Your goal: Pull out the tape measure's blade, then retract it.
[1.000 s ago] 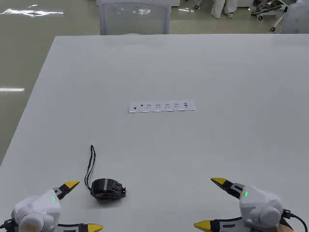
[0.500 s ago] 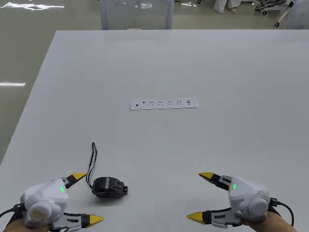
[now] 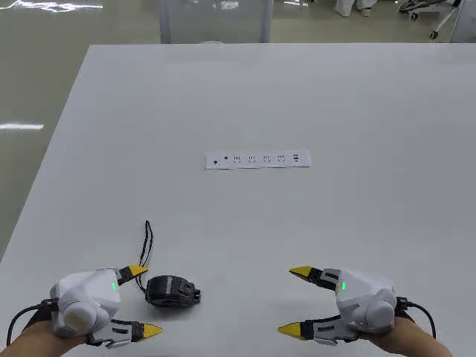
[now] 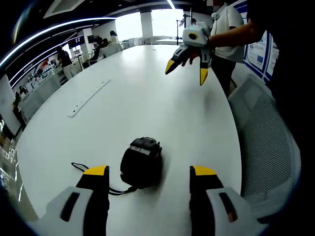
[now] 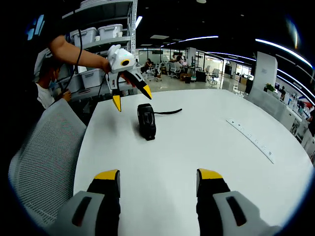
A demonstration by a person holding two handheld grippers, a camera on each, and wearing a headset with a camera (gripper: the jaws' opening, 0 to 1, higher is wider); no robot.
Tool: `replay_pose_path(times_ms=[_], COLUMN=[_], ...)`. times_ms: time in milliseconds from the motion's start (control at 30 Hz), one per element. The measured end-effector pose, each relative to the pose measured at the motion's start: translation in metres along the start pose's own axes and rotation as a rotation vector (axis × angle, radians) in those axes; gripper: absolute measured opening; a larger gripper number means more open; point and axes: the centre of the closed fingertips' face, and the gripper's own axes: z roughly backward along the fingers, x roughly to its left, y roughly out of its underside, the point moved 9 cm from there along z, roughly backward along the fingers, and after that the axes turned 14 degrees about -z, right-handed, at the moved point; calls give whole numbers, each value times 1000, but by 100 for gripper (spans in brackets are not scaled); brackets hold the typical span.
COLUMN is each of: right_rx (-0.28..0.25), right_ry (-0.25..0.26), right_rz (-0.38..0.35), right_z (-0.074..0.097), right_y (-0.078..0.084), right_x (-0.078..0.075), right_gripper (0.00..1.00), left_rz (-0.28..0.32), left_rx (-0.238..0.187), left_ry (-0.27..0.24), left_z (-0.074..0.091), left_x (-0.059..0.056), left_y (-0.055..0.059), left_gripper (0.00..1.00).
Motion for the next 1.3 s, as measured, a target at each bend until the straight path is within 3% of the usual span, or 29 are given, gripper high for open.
replay_pose_path(times_ms=[533,1033,1300], right_rx=[-1,9,14], right_ry=[-57,-108,-141], right_rz=[47,70,71], right_z=[-28,-65,-88], right_y=[-10,-18,-22], right_x=[-8,-10,-7], right_gripper=[52,45,41], left_rz=[-127,-186,-199], left_rx=[70,105,100], left_ry=[88,172,177], left_z=[-18,-36,-38], left_x=[15,20,23], left_y=[7,13,14], left_gripper=[47,37,31])
